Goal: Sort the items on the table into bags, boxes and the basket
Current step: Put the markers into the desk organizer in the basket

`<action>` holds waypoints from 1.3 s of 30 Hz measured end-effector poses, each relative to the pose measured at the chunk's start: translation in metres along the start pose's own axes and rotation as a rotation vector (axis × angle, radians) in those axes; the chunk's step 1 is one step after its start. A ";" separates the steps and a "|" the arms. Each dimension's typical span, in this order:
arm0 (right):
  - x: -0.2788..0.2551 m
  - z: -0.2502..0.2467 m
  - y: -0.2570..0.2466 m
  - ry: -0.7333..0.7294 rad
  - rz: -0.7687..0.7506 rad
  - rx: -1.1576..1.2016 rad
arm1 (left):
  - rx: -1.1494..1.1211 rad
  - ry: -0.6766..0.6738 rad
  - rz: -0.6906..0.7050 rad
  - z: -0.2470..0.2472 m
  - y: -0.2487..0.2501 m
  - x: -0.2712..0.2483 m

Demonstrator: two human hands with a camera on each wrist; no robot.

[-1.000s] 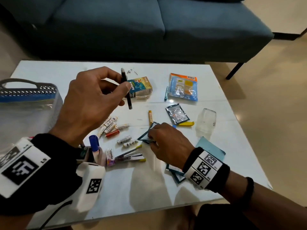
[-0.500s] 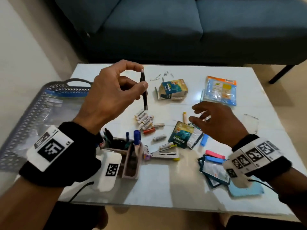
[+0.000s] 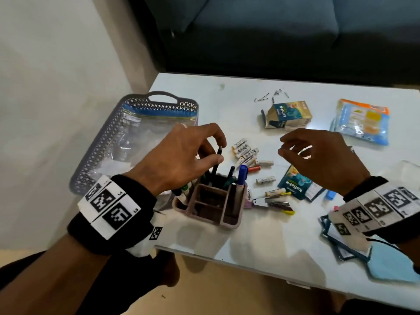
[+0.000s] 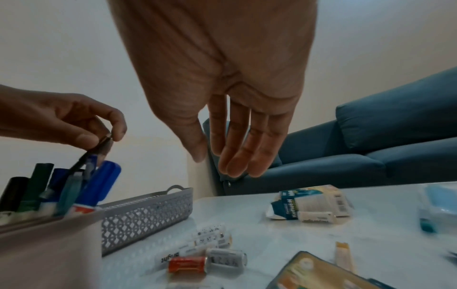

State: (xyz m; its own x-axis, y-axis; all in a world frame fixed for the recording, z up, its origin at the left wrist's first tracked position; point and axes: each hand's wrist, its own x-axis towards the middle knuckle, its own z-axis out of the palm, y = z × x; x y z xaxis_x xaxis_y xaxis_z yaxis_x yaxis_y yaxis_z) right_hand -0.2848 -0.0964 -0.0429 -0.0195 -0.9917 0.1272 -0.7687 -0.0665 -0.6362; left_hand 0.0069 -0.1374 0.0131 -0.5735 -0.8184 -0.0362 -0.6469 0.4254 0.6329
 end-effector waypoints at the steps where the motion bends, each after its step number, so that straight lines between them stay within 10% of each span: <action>1: 0.001 0.002 -0.006 -0.004 -0.012 0.021 | 0.012 0.008 0.011 0.001 -0.002 0.000; 13: -0.008 0.021 -0.046 -0.582 0.142 0.115 | 0.288 -0.043 0.039 0.010 -0.014 0.001; 26: 0.006 0.044 -0.035 -0.344 0.082 -0.016 | 0.427 -0.191 -0.203 0.013 -0.014 0.034; 32: -0.021 0.040 -0.008 -0.647 -0.014 -0.659 | 0.356 0.043 -0.111 0.008 0.010 0.043; 39: -0.047 0.042 0.008 -0.563 -0.067 -0.588 | 0.277 0.136 0.100 0.027 0.047 0.066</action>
State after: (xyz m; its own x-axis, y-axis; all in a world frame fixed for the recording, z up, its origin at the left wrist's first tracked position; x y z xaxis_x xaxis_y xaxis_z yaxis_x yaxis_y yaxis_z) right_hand -0.2632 -0.0546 -0.0867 0.2427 -0.9049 -0.3498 -0.9696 -0.2144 -0.1179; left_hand -0.0745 -0.1607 0.0195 -0.5808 -0.8034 0.1313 -0.7134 0.5801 0.3931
